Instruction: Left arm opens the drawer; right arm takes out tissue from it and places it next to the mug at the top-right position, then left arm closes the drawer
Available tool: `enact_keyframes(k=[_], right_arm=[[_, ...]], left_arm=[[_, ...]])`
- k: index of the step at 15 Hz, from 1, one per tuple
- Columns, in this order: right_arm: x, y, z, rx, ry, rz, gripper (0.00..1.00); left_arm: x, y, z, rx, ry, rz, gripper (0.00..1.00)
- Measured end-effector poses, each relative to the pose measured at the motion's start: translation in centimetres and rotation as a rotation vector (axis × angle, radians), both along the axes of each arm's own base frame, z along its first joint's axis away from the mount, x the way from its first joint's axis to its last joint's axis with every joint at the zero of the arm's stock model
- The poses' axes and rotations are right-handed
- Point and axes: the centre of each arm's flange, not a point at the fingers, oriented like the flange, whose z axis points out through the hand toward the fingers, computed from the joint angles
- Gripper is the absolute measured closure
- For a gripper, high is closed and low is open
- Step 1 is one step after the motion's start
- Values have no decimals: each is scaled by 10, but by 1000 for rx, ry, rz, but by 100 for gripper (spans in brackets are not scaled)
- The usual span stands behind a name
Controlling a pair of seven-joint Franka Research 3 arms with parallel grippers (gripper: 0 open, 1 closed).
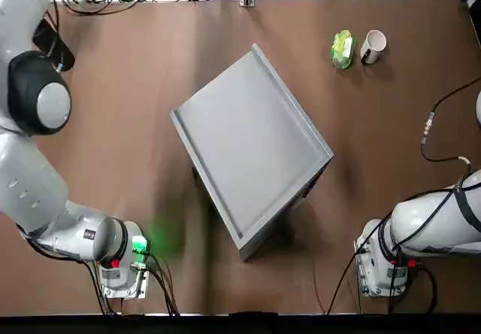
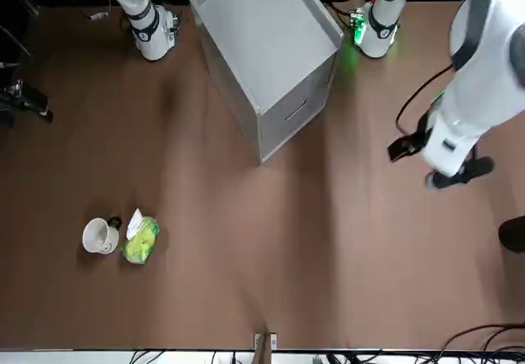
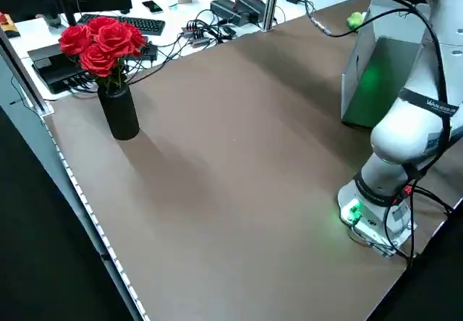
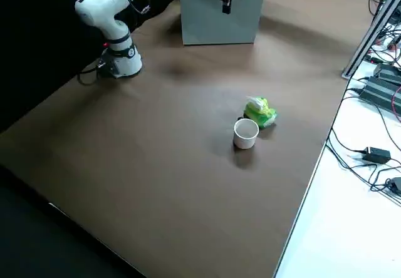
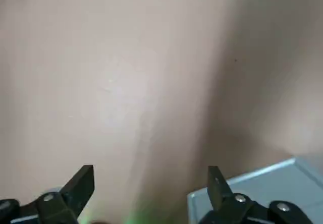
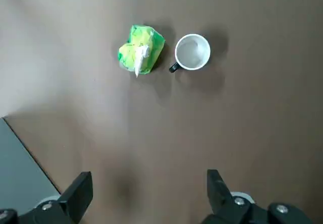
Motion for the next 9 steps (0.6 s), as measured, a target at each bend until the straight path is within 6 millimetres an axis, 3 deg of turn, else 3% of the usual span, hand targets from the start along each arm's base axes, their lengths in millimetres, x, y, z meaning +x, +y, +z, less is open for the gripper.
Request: enact_keyframes(k=[5, 7, 9], right_arm=[[-1, 0, 1, 0, -3, 0, 0], [-2, 0, 4, 0, -8, 1, 0], [-3, 0, 6, -1, -11, 0, 0]], left_arm=[[-24, 67, 46, -19, -40, -112, 1], [-35, 77, 62, -24, -72, -143, 1], [-47, 74, 76, -42, -122, -151, 1]])
